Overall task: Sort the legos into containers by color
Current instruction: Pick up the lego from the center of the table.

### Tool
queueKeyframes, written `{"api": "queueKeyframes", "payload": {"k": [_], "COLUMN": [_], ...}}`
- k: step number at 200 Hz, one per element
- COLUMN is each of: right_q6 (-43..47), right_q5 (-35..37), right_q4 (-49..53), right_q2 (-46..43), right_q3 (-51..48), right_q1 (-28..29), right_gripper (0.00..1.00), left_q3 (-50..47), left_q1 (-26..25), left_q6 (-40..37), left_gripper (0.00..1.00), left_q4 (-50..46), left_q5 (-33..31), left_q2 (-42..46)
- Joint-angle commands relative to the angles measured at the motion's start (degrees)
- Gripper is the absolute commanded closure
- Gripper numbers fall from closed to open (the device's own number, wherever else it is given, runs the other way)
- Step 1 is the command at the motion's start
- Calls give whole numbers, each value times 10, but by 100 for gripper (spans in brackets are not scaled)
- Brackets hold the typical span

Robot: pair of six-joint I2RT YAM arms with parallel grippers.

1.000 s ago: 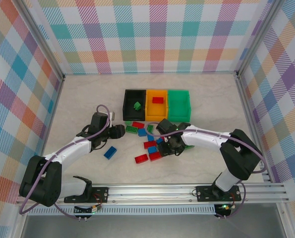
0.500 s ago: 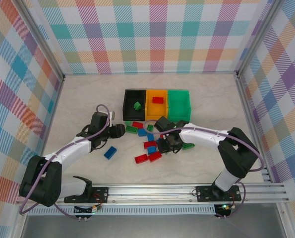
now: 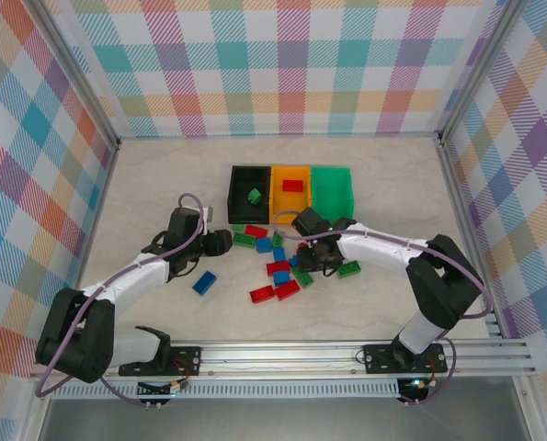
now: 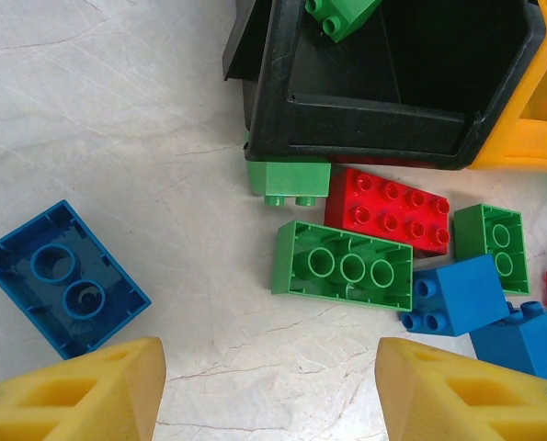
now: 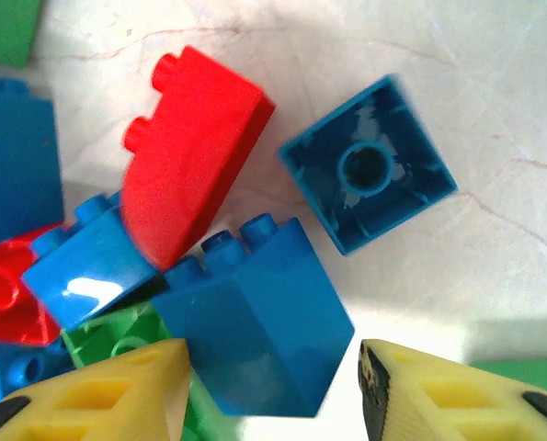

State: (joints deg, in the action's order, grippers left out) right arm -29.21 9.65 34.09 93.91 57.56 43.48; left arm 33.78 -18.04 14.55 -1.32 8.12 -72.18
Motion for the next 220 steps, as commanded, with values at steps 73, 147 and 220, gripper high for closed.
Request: {"api": "queueKeyframes", "payload": {"k": [73, 147, 220], "right_q6": [7, 15, 57], "right_q5": [-37, -45, -29], "right_q4": [-34, -40, -30], "right_q2": [58, 64, -26], "right_q3": [15, 30, 55], "right_q1": [-27, -27, -73], "right_gripper": [45, 59, 66], "left_q3": [0, 1, 3], "left_q1": [7, 7, 7], "left_q6": [6, 6, 6], "left_gripper": [38, 38, 38], "left_q4": [8, 7, 8], "left_q5": [17, 16, 18], "left_q2": [-8, -12, -14]}}
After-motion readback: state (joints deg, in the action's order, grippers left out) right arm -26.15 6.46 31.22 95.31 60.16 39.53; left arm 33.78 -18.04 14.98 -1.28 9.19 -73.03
